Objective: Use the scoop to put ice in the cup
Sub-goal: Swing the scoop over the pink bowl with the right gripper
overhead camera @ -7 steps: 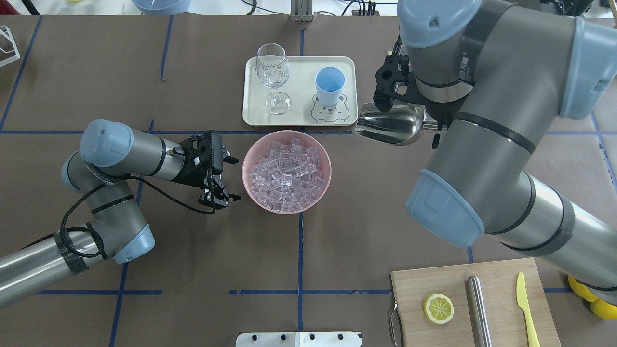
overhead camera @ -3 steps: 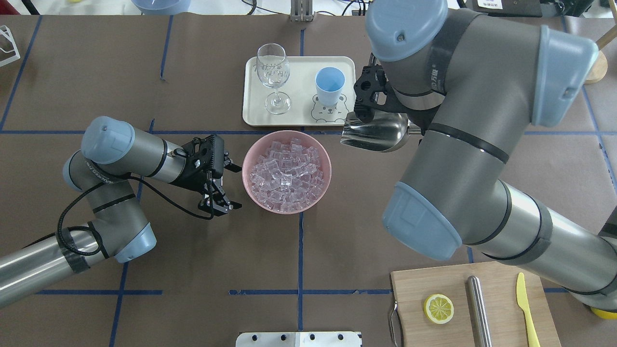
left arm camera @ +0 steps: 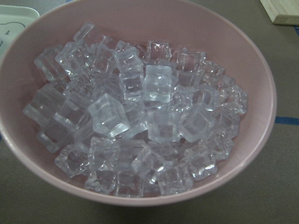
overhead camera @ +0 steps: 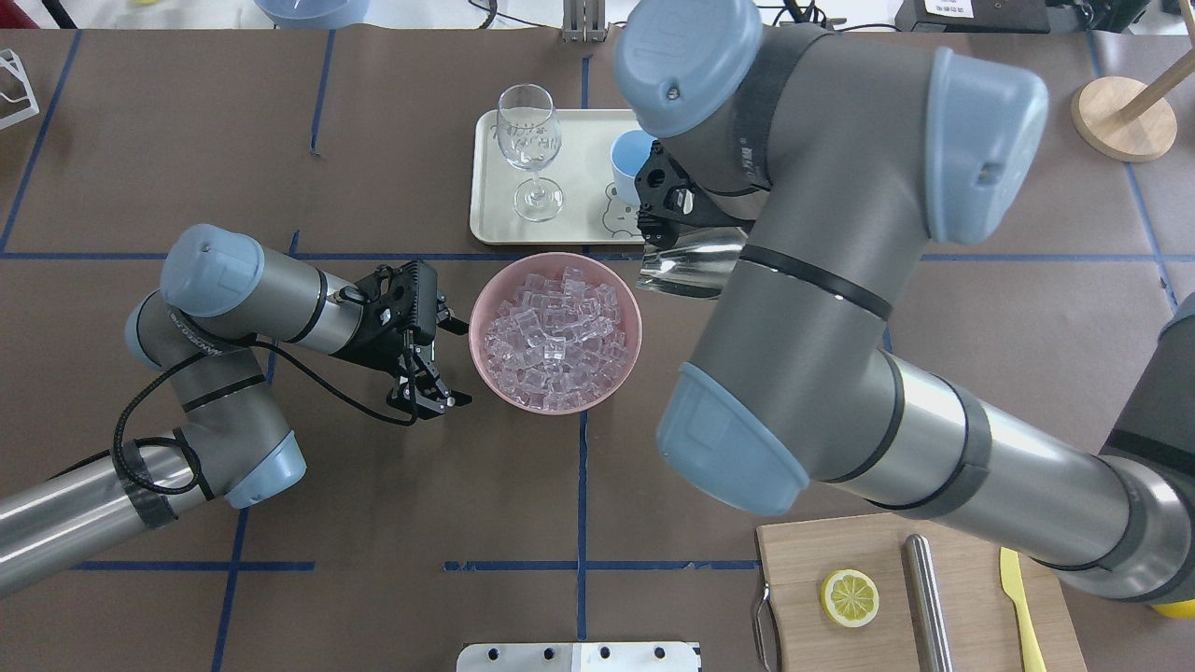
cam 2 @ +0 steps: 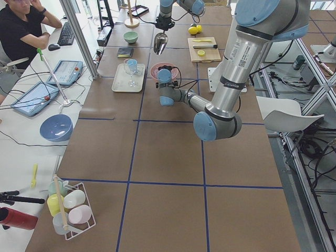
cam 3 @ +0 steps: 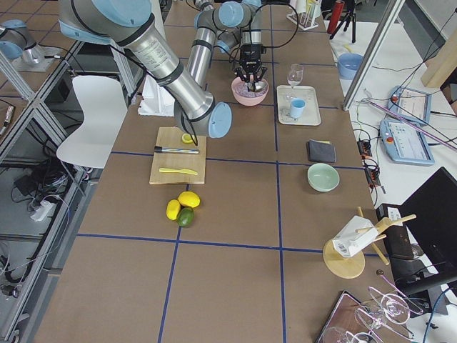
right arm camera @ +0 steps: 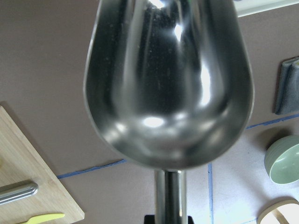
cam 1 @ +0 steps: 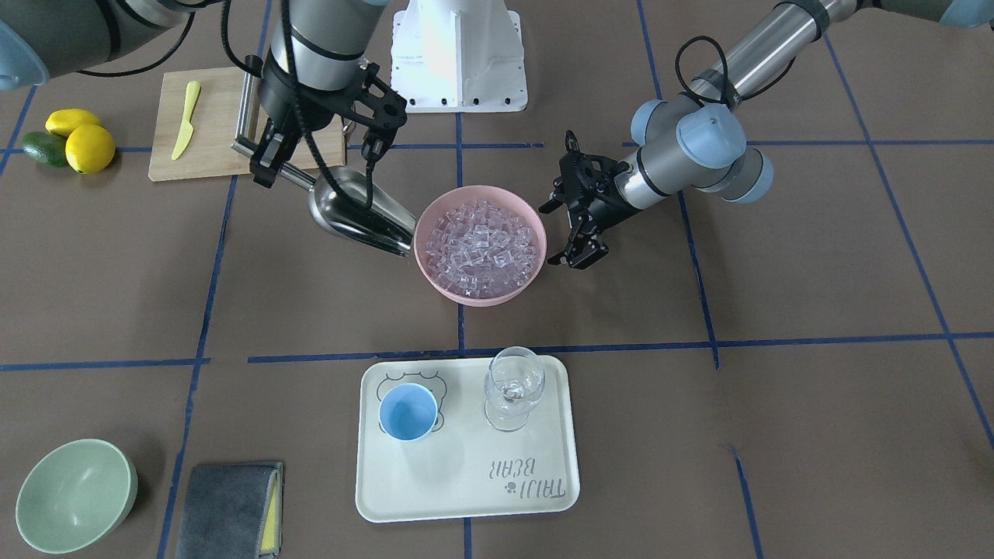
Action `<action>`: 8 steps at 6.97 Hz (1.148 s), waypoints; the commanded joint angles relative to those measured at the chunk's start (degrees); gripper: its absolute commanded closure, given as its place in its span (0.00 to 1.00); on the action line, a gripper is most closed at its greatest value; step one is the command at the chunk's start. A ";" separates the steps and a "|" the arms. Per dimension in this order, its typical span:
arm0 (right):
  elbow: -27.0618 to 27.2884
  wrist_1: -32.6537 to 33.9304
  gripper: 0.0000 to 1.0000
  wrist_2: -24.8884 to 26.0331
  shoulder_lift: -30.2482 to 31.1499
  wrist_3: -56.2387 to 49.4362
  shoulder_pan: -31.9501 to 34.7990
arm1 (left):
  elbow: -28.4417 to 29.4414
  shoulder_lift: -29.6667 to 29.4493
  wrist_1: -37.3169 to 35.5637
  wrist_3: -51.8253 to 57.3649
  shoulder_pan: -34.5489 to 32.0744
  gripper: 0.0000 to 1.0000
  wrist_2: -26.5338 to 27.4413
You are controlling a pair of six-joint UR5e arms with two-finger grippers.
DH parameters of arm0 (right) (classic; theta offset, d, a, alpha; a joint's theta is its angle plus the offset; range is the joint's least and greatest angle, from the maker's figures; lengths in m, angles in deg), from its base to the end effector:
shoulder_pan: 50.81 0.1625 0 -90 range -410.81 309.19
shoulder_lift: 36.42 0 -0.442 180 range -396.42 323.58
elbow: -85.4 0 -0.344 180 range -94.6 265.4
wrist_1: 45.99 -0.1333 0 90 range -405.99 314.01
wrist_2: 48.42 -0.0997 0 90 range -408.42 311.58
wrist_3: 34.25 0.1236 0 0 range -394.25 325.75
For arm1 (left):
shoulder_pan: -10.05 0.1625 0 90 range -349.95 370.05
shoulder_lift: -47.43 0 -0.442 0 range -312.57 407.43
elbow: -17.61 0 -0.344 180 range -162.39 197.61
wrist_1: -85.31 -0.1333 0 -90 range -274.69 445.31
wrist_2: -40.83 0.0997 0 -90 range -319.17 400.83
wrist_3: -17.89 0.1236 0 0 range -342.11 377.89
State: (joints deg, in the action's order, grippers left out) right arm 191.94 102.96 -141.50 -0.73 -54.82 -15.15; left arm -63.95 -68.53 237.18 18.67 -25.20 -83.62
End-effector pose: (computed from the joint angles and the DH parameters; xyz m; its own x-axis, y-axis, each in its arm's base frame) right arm -0.4095 -0.4497 0.1956 0.2573 -0.9661 -0.0232 0.9457 0.2467 0.2115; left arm 0.4861 -0.4212 0.3771 0.0198 0.9957 -0.0908 -0.1506 0.0927 0.9842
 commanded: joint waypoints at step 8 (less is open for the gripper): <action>-15.37 3.28 1.00 12.58 -7.64 -0.53 -9.46 | 0.09 -0.67 0.09 0.01 0.01 0.00 -0.01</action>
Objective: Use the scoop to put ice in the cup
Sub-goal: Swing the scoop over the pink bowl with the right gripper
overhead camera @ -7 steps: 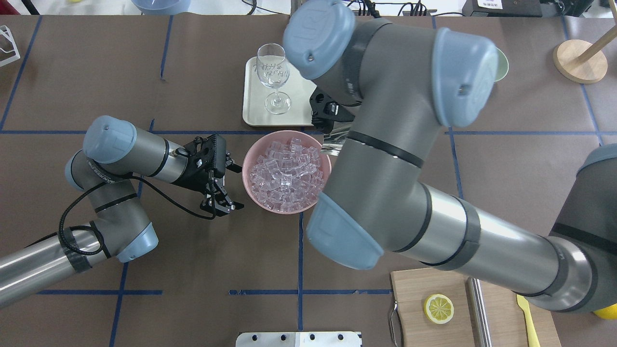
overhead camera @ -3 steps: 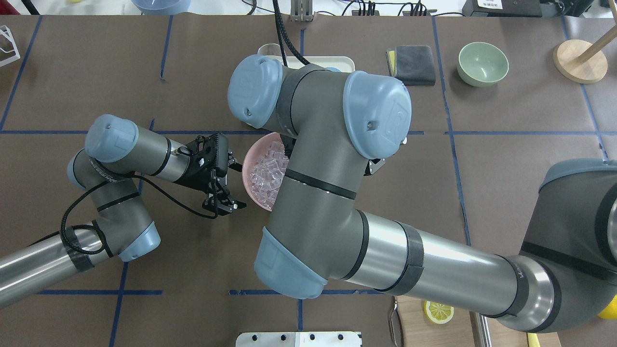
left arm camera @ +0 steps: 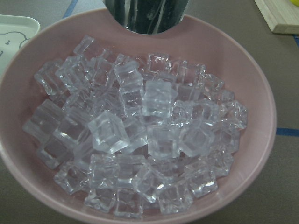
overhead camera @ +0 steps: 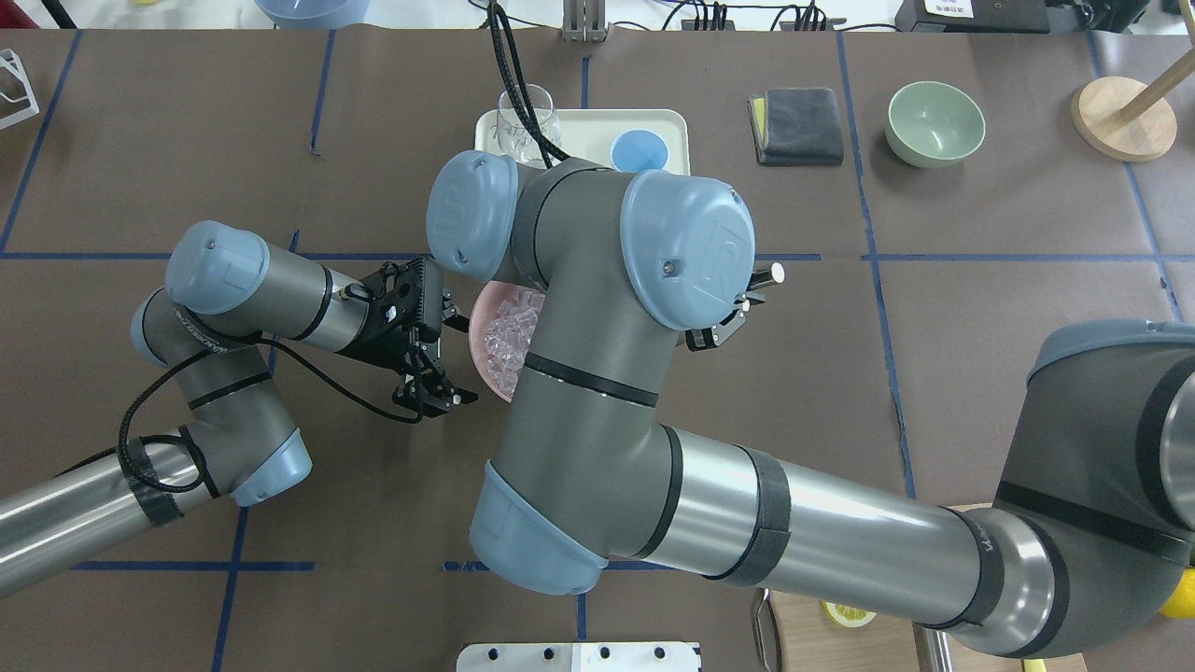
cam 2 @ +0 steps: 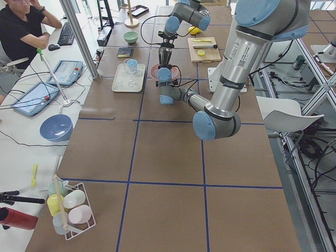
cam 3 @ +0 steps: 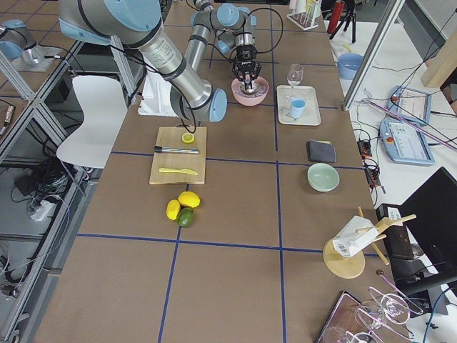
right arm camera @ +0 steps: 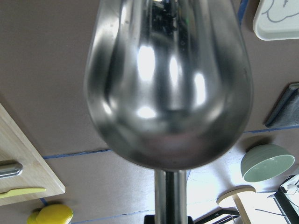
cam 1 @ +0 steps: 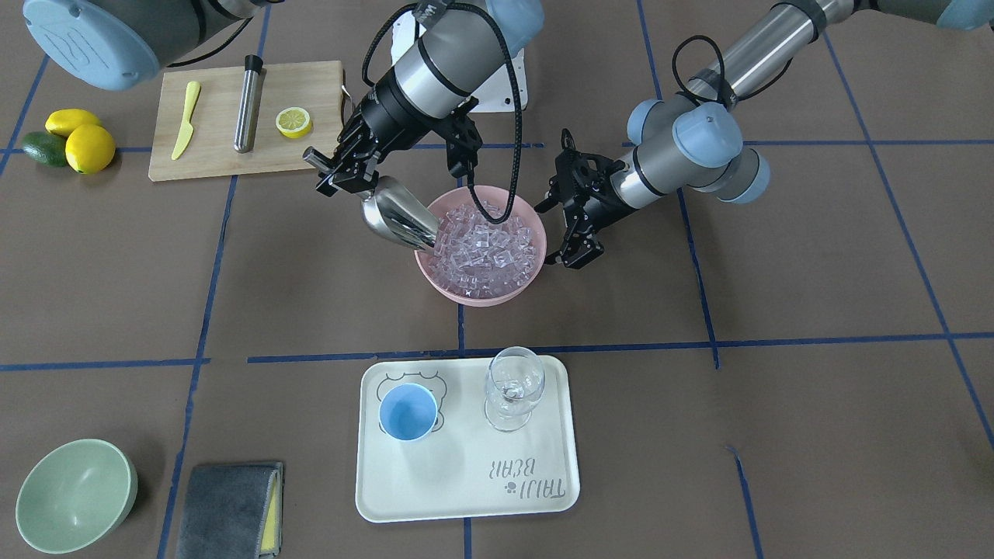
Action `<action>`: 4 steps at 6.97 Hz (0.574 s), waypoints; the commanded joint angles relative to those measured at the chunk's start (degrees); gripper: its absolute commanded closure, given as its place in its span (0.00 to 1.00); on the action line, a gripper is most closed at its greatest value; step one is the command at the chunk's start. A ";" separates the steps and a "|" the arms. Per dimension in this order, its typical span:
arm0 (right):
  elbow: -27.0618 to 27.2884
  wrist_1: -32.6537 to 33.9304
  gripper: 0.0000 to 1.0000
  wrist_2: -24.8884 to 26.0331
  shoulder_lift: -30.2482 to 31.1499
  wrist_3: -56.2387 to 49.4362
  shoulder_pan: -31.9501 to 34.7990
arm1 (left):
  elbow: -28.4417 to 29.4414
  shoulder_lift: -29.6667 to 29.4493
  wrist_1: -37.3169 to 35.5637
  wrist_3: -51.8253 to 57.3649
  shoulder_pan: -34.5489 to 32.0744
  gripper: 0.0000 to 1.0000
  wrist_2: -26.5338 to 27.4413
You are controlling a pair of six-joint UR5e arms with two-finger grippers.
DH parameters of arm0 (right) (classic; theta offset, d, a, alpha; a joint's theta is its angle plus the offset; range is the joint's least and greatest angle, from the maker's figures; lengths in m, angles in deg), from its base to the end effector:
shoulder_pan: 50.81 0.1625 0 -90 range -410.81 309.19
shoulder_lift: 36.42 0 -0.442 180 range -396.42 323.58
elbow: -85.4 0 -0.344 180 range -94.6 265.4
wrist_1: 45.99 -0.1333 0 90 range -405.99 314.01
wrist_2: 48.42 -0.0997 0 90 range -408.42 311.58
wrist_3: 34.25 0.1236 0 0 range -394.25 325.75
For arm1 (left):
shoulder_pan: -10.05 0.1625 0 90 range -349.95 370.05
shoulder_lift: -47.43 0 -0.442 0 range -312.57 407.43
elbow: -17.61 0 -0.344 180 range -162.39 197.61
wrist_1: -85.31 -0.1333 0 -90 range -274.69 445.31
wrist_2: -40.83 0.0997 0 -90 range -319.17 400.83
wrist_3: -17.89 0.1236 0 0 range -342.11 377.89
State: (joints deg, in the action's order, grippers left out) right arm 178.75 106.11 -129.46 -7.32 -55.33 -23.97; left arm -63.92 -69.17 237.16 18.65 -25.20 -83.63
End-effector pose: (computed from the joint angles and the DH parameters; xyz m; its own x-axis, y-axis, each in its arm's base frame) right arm -0.5021 -0.4250 0.1859 0.1003 -0.9822 -0.1587 0.9943 0.1049 -0.0210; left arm 0.4882 -0.4226 0.3702 0.0189 0.9962 -0.0854 -0.1424 0.0872 0.9860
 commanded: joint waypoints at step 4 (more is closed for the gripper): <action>-5.82 -2.32 1.00 2.38 -2.30 0.16 -2.40 | 0.06 -0.38 0.11 0.03 0.00 0.00 0.00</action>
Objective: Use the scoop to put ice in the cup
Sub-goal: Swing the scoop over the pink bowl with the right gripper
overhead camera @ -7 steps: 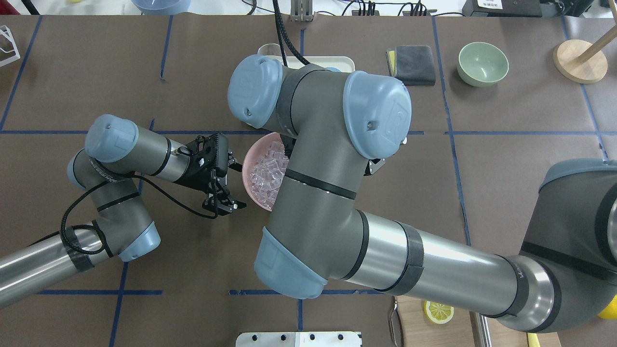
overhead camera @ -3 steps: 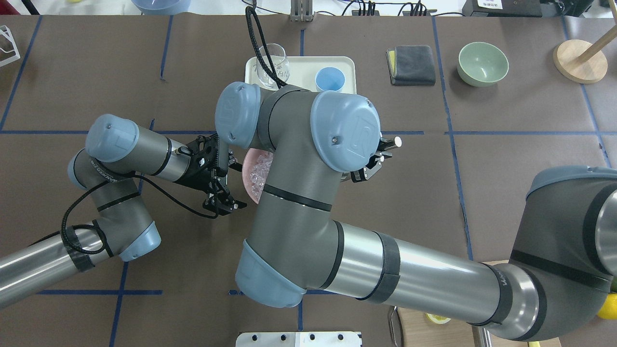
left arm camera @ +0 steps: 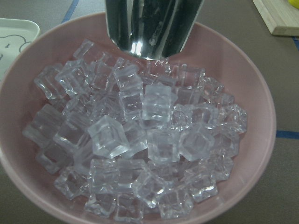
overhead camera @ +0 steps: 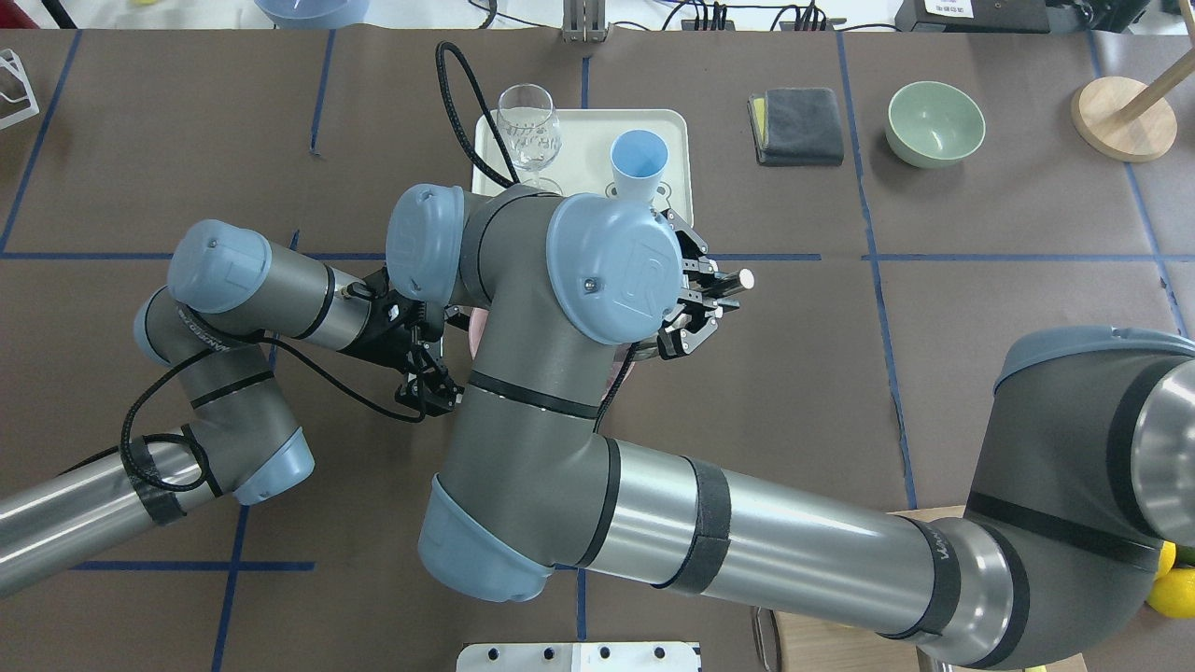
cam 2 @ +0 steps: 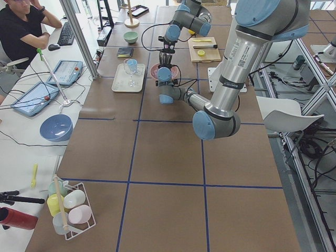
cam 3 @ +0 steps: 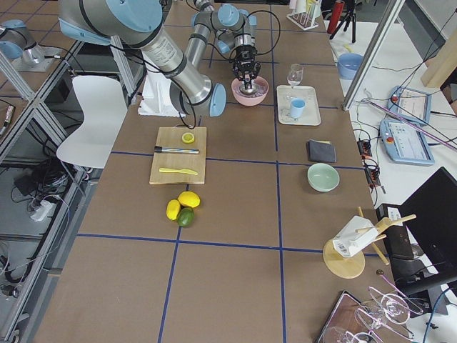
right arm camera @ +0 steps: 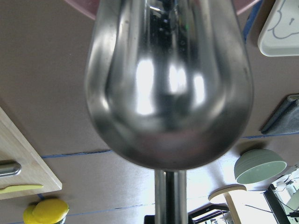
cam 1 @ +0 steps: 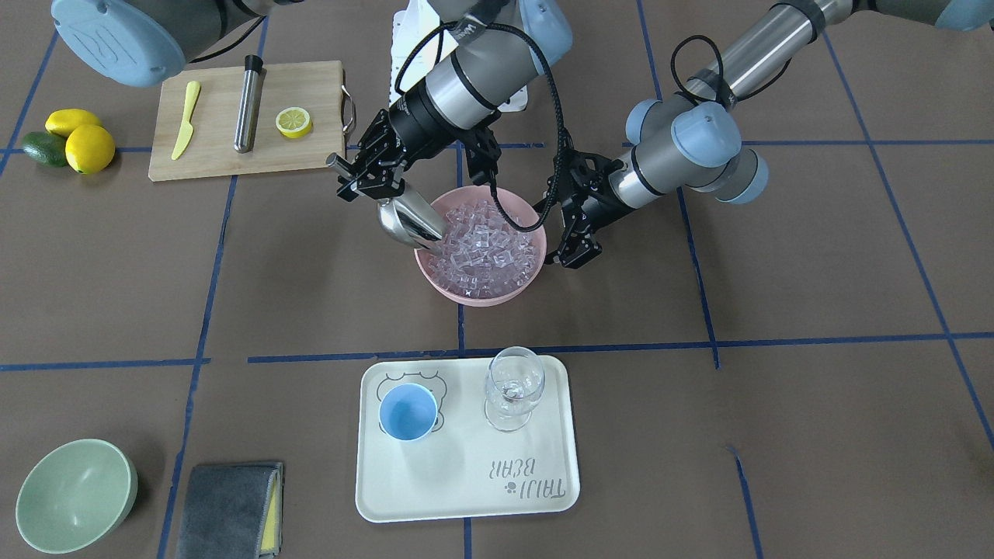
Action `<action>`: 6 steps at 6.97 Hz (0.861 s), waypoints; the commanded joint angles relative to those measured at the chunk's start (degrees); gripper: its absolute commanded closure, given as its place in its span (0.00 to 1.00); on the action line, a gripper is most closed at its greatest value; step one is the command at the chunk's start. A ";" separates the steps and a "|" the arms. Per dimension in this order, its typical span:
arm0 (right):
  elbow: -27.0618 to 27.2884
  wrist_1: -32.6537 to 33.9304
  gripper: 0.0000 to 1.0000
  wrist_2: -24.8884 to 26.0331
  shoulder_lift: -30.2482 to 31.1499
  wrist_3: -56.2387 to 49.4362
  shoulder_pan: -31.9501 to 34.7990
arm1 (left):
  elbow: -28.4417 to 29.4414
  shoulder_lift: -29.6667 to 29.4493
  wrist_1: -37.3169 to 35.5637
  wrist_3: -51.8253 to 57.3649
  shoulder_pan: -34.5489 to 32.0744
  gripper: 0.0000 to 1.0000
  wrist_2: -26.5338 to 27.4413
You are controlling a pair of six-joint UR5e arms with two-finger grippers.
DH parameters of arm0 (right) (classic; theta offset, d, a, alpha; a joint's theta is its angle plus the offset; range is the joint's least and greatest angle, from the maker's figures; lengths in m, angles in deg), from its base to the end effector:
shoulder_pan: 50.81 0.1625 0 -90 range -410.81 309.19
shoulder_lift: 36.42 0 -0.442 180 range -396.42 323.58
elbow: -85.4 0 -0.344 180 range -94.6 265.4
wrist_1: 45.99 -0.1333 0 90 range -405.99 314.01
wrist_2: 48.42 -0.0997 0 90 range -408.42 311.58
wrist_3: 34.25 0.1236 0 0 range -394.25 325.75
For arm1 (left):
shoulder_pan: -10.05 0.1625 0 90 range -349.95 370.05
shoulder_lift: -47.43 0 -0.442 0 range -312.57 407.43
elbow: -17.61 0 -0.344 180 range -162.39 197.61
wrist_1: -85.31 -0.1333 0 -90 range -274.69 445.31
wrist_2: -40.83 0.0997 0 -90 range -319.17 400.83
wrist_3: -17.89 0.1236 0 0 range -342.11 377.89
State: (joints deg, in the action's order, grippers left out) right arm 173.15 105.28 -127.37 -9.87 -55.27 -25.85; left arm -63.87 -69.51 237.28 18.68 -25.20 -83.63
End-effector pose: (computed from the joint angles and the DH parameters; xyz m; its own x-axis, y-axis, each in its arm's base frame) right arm -0.5327 -0.4211 0.1800 0.0612 -0.9820 -0.1785 0.9948 0.0747 -0.0699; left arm 0.4891 -0.4233 0.3665 0.0184 0.9966 -0.0809 -0.1366 0.0826 0.9872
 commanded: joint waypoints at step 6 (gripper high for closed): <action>1.27 -11.77 1.00 0.47 4.99 0.10 -1.23 | 0.01 0.05 0.00 0.00 -0.09 0.00 0.00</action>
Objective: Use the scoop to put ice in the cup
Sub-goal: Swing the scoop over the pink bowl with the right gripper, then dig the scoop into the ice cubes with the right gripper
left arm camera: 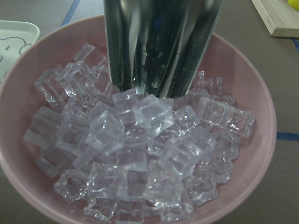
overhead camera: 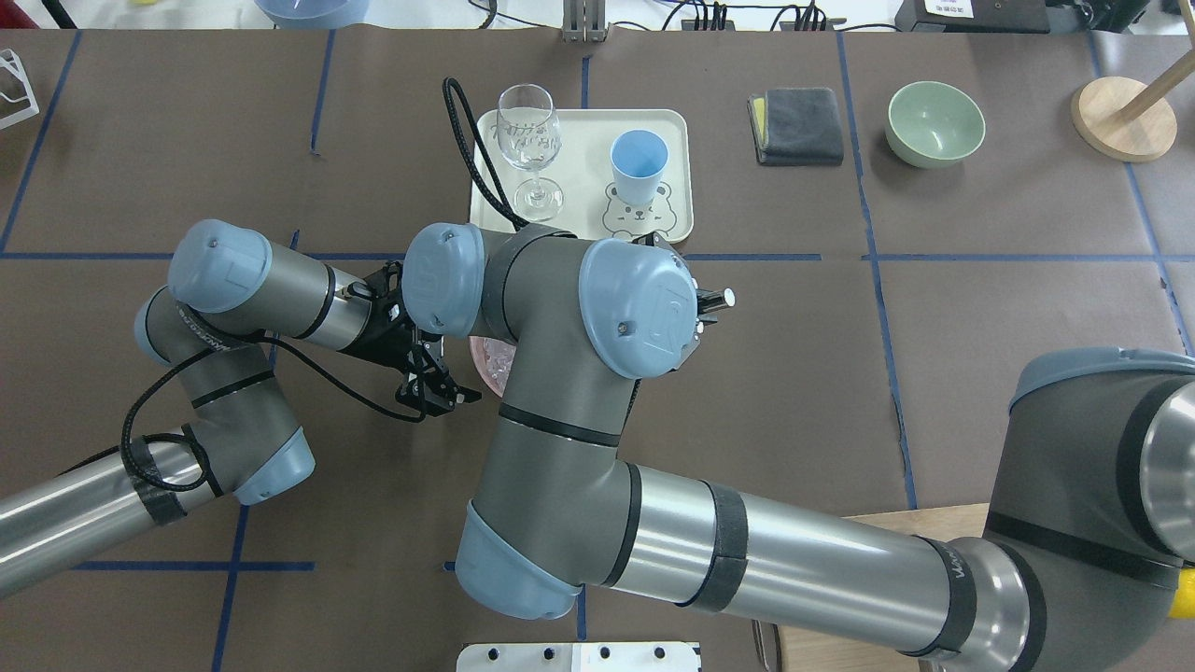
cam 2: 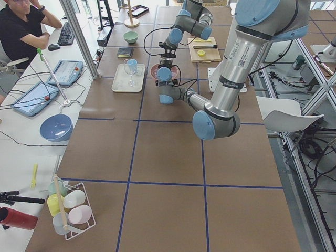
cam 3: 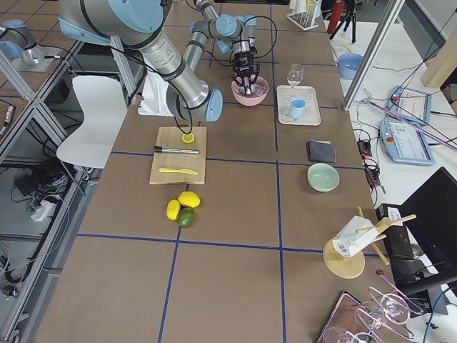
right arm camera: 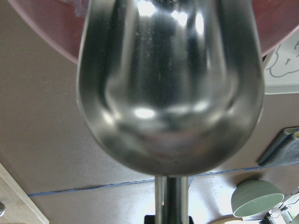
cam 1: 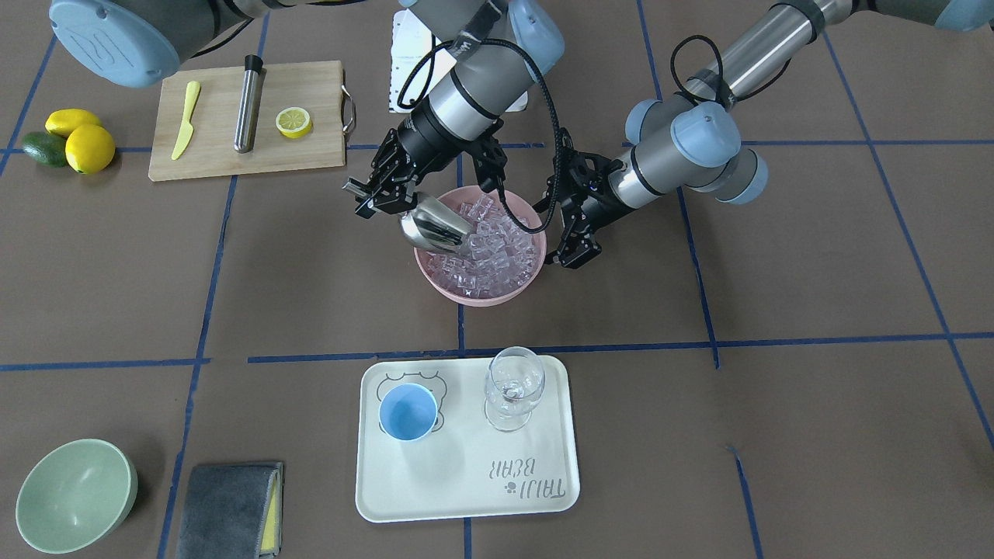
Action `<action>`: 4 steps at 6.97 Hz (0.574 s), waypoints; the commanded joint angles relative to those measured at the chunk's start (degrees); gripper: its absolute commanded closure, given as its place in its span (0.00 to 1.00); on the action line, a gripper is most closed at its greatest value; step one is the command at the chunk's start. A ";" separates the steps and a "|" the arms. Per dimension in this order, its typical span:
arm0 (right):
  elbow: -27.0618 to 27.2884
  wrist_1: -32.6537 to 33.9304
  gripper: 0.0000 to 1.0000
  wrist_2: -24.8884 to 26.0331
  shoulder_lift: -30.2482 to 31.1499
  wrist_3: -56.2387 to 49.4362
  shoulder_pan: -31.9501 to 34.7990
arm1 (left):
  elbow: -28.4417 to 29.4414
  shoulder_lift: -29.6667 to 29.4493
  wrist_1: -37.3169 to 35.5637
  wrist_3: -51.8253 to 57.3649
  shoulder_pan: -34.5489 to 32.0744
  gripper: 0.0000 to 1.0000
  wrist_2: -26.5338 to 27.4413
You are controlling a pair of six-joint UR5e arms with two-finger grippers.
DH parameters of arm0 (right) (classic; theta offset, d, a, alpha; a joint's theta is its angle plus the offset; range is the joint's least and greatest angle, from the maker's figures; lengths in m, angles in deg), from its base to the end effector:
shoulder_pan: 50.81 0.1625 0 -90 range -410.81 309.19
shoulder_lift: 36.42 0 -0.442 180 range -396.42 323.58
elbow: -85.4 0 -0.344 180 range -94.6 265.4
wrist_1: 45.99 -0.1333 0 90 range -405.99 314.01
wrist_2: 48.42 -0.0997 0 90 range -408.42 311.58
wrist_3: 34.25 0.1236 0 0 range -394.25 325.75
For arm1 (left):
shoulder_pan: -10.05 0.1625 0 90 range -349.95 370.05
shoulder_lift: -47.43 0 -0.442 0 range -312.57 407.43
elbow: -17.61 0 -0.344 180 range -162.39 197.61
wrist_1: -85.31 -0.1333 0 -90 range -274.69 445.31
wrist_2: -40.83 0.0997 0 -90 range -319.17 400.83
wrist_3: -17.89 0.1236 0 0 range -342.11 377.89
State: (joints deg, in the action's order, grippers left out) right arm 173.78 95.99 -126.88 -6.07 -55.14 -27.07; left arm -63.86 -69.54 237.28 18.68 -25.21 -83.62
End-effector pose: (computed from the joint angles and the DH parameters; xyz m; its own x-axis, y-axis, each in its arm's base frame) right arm -0.5547 -0.4166 0.2039 0.0620 -0.9727 -0.2234 0.9980 0.0573 0.0275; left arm 0.4892 -0.4235 0.3663 0.0187 0.9966 -0.0806 -0.1363 0.0824 0.9872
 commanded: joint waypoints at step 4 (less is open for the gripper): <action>5.05 -7.94 1.00 -0.20 5.86 0.14 -0.09 | 0.00 0.16 0.00 0.26 -0.07 0.00 0.00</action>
State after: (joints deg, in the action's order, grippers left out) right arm 178.19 89.75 -127.01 -1.08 -55.14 -27.11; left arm -63.86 -69.44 237.28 18.87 -25.27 -83.63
